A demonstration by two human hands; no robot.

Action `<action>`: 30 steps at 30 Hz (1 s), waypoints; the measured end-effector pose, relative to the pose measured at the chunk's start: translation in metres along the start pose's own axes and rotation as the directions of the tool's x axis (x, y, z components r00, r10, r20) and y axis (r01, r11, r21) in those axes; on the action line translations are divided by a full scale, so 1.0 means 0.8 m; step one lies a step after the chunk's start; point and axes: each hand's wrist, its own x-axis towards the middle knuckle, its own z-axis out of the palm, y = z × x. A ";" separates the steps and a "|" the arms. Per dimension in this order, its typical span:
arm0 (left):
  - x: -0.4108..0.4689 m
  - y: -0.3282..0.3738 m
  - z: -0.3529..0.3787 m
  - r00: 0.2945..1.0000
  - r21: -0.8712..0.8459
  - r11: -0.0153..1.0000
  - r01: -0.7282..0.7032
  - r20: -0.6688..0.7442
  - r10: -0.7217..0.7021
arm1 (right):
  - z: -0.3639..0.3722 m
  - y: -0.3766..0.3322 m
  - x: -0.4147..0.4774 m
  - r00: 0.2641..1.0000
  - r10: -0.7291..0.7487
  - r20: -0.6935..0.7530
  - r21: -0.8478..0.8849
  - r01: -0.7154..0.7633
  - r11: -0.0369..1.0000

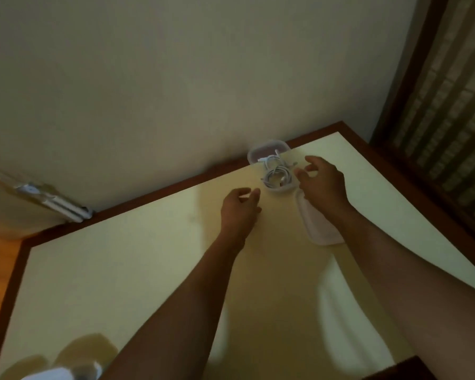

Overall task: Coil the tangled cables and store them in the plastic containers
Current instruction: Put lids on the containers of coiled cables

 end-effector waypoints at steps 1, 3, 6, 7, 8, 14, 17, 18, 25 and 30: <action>0.011 0.002 0.005 1.000 -0.037 0.999 0.002 -0.007 -0.002 | 0.006 -0.001 0.010 1.000 0.004 0.010 -0.009 -0.004 1.000; 0.031 0.001 0.017 1.000 -0.084 0.996 -0.013 0.007 0.014 | 0.019 0.005 0.024 0.999 0.027 0.024 -0.022 -0.027 0.999; 0.046 -0.002 0.028 0.999 -0.120 0.992 -0.031 0.033 0.035 | 0.030 0.014 0.026 0.999 0.040 -0.010 -0.028 -0.040 0.999; 0.047 -0.004 0.029 0.999 -0.129 0.991 -0.035 0.033 0.040 | 0.030 0.016 0.023 0.999 0.046 -0.018 -0.013 -0.046 0.999; 0.046 -0.006 0.030 0.998 -0.136 0.990 -0.039 0.033 0.043 | 0.028 0.017 0.021 0.999 0.048 -0.022 0.016 -0.048 0.999; -0.016 -0.012 0.003 0.995 -0.096 0.990 -0.100 -0.022 0.098 | 0.003 0.003 -0.031 0.999 0.043 0.031 0.125 -0.046 0.991; -0.067 -0.007 -0.022 0.990 -0.053 0.990 -0.129 -0.056 0.126 | -0.010 -0.006 -0.079 0.999 0.023 0.046 0.138 -0.029 0.990; -0.087 -0.006 -0.032 0.989 -0.041 0.990 -0.136 -0.066 0.133 | -0.014 -0.009 -0.099 0.998 0.013 0.058 0.142 -0.021 0.990; -0.214 -0.056 -0.076 0.985 0.108 0.985 -0.137 -0.095 0.147 | -0.026 0.006 -0.233 0.987 0.064 0.150 0.161 -0.089 0.983; -0.290 -0.086 -0.091 0.992 0.134 0.990 -0.052 -0.104 0.066 | -0.026 0.028 -0.308 0.981 0.090 0.170 0.127 -0.112 0.986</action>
